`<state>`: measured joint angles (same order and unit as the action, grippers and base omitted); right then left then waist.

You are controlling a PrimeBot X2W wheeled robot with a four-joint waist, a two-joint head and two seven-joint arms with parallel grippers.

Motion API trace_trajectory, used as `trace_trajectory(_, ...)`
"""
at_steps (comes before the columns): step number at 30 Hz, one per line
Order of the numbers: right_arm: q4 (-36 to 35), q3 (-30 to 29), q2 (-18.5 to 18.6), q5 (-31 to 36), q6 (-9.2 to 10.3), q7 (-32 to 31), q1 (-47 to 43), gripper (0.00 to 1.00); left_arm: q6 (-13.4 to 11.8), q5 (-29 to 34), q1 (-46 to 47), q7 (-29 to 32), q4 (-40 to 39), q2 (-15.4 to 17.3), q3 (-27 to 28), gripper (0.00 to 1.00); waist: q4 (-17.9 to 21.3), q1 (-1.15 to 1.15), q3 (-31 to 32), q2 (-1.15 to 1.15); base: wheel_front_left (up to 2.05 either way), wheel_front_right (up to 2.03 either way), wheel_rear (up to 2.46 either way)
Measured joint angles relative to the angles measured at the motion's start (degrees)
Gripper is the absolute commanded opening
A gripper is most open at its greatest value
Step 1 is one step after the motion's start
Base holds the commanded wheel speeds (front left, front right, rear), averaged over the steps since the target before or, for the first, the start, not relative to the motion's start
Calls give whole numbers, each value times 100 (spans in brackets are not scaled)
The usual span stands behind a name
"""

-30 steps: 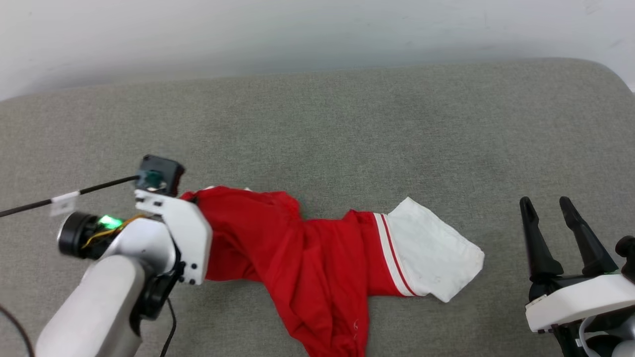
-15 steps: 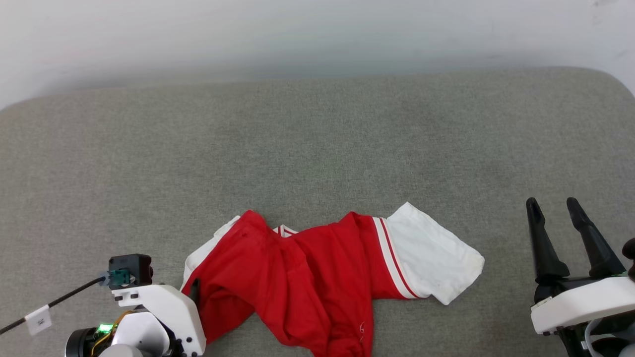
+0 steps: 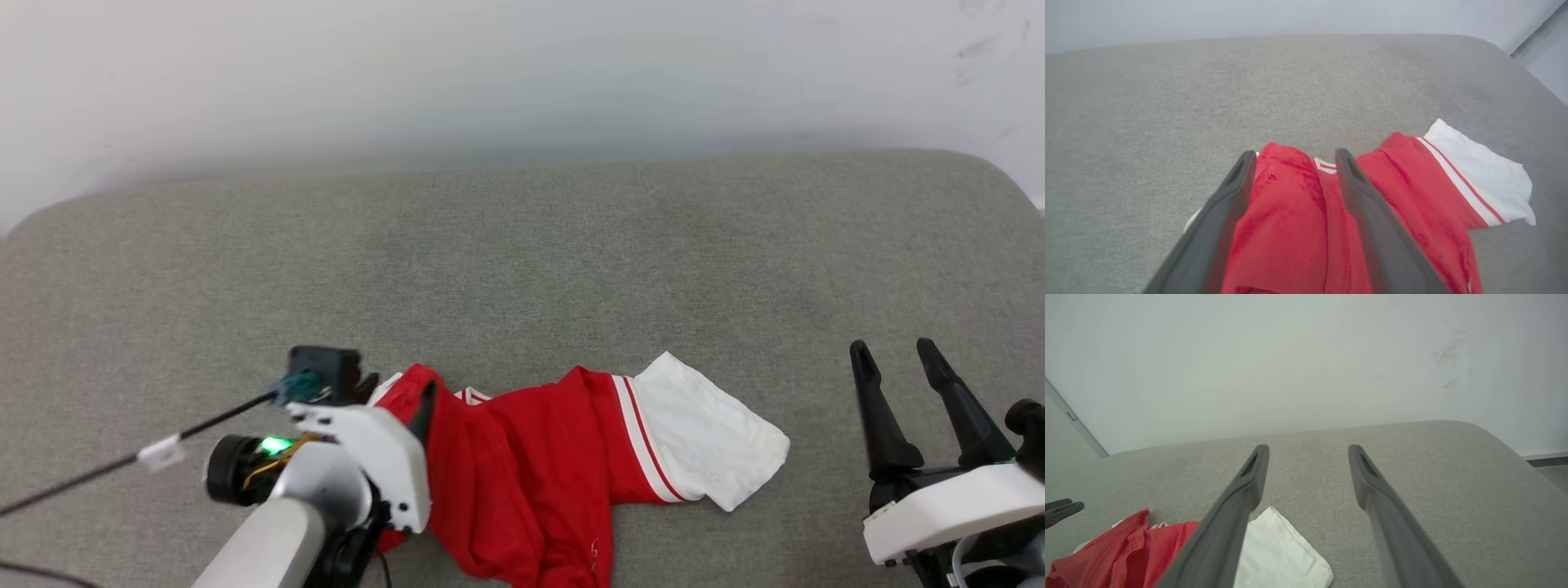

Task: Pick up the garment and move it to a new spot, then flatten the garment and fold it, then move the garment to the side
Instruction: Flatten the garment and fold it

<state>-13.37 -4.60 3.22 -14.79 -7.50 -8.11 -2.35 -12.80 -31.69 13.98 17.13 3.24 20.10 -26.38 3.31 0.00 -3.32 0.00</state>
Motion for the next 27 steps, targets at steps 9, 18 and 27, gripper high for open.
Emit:
trace_trajectory(9, -93, 153, 96, 5, 0, 54, 159, 100, 481, -121, 881, 1103, 990, -66, -480, 100, 168, 0, -330, 0, 0, 0, 0)
trace_trajectory(18, 86, 124, 94, -36, 0, 204, 234, 100, 659, -162, 1127, 1341, 1314, -31, -591, 0, 262, 0, -549, 0, 0, 0, 0)
trace_trajectory(27, 116, -16, 62, -27, 0, 204, 205, 100, 321, 51, 726, 1133, -25, 410, -472, 0, -47, 0, -437, 0, 0, 0, 0)
